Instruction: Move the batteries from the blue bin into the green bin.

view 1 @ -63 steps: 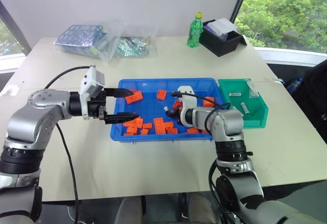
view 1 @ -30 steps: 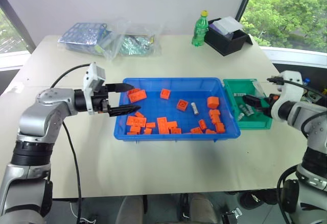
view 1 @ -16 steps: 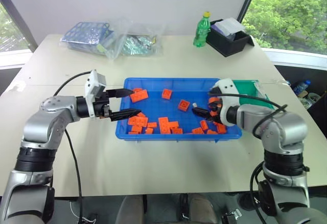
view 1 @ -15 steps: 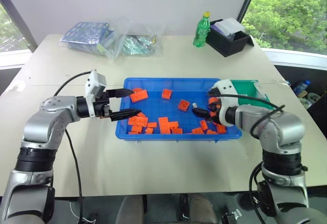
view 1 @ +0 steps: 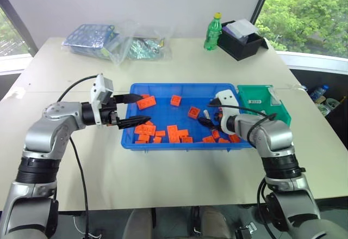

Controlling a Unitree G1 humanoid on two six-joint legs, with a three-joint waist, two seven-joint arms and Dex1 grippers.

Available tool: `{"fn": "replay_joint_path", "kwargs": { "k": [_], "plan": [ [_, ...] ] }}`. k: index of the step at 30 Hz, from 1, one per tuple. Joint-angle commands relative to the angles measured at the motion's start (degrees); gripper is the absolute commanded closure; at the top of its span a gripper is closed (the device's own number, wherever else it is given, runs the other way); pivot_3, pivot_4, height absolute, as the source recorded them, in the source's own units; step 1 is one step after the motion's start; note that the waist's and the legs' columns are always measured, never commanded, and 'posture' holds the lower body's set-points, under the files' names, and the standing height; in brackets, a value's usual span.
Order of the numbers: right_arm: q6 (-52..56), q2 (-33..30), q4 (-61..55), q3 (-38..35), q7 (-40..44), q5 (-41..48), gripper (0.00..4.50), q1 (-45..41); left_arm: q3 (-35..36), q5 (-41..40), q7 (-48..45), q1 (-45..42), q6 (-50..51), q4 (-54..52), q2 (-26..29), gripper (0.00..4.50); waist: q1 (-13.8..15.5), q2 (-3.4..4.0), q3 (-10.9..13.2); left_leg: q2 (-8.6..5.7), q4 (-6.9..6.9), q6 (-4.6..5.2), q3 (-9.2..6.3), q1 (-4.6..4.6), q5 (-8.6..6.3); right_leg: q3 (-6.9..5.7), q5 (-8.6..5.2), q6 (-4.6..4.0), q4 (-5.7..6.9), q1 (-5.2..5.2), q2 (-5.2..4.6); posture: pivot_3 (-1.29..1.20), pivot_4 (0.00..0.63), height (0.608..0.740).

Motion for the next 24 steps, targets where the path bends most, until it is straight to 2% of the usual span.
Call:
{"fn": "replay_joint_path", "kwargs": {
  "k": [1,3,9,13,17,20,24],
  "plan": [
    [-1.3,0.7,0.8,1.4,0.9,-0.7,0.57,0.2,1.5,-0.5,0.1,-0.9,-0.5,-2.0,0.6,0.0,0.0,-0.04,0.0,0.0,0.0,0.0,0.0,0.02,0.0,0.0,0.0,0.0,0.01,0.02,0.0,0.0,0.15,0.723],
    [-1.4,0.8,0.2,1.6,1.2,-0.8,1.1,0.6,1.5,-0.6,0.1,-1.0,-0.4,-2.1,0.6,0.0,0.0,-0.04,0.0,0.0,0.0,0.0,0.0,0.04,0.0,0.0,0.0,-0.01,0.03,0.03,0.0,0.0,0.15,0.723],
    [0.9,0.3,-3.6,-0.2,1.2,-0.1,4.22,1.8,1.4,-0.8,-0.2,-0.7,-0.2,-2.5,0.6,0.0,0.0,-0.04,0.0,0.0,0.0,0.0,-0.01,0.08,0.0,0.01,-0.01,-0.01,0.21,0.0,-0.02,0.0,0.15,0.723],
    [4.8,-1.1,-9.1,-5.2,0.8,1.5,4.22,1.5,1.1,-0.5,-0.4,-1.0,-0.5,-2.0,0.4,0.0,0.2,-0.01,0.0,0.0,0.0,0.0,-0.03,0.07,0.0,0.01,-0.01,-0.02,0.31,-0.04,-0.03,0.0,0.15,0.723],
    [13.0,-5.9,-16.0,-17.4,0.6,4.6,4.22,-2.3,0.9,-0.5,-0.5,-1.3,-0.4,-1.9,0.3,0.0,0.3,0.0,0.0,-0.01,0.03,0.0,-0.03,0.01,0.0,0.01,-0.01,-0.02,0.31,-0.08,-0.04,0.0,0.15,0.723],
    [17.9,-12.7,-17.5,-26.3,1.3,5.2,4.22,-3.7,0.5,-0.3,-0.9,-1.3,-0.7,-1.4,0.1,0.0,0.4,0.0,0.0,-0.03,0.07,0.0,-0.04,-0.02,0.0,0.01,-0.02,-0.02,0.29,-0.09,-0.05,0.0,0.15,0.723],
    [20.2,-18.5,-17.8,-30.8,2.9,5.9,4.22,-0.6,0.0,0.1,-1.4,-2.1,-1.1,-0.3,-0.4,0.0,0.3,-0.22,-0.1,-0.03,0.01,-0.01,-0.04,-0.02,-0.01,0.0,-0.03,-0.03,0.19,-0.06,-0.04,0.0,0.15,0.723]
  ]
}}
